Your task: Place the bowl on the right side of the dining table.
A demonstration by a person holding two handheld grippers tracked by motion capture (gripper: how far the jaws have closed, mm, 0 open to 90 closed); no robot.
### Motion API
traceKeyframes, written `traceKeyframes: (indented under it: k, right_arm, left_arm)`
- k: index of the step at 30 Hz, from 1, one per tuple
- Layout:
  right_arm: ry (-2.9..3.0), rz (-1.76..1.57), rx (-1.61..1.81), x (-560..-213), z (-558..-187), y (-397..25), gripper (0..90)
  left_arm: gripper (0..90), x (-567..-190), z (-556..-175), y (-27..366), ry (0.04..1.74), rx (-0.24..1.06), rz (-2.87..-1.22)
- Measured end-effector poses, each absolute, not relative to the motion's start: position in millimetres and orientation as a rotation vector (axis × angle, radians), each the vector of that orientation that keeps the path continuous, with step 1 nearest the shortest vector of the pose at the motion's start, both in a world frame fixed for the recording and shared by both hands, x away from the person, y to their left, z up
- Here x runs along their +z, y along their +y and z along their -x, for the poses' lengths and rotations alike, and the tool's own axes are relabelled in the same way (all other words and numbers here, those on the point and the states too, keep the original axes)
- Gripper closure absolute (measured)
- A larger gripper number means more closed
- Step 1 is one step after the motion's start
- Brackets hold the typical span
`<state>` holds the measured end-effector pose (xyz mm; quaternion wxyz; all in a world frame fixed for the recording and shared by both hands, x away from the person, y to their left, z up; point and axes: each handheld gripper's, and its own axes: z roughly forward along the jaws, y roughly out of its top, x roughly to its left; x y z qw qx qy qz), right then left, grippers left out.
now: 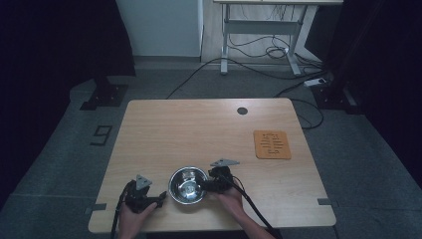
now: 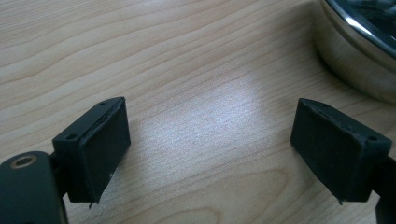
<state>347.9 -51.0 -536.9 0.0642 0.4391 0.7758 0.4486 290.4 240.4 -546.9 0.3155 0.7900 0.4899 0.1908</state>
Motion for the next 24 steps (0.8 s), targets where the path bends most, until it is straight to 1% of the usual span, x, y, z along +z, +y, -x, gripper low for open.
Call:
traceKeyframes:
  k: [11, 21, 23, 24]
  right_arm:
    - [2.397, -1.357, 1.359, -543.8, -350.2, -55.4, 50.6]
    - [2.43, -1.43, 1.41, -548.1, -352.6, -55.4, 73.9]
    - [2.422, -1.436, 1.415, -546.9, -352.6, -57.0, 77.5]
    - [2.422, -1.436, 1.415, -546.9, -352.6, -57.0, 77.5]
  left_arm:
    - [11.5, -546.8, -290.4, 240.5, 1.29, 0.503, -2.083]
    - [11.5, -546.8, -290.4, 240.5, 1.289, 0.503, -2.085]
    - [11.4, -546.8, -290.4, 240.5, 1.289, 0.503, -2.086]
    - [11.4, -546.8, -290.4, 240.5, 1.289, 0.503, -2.086]
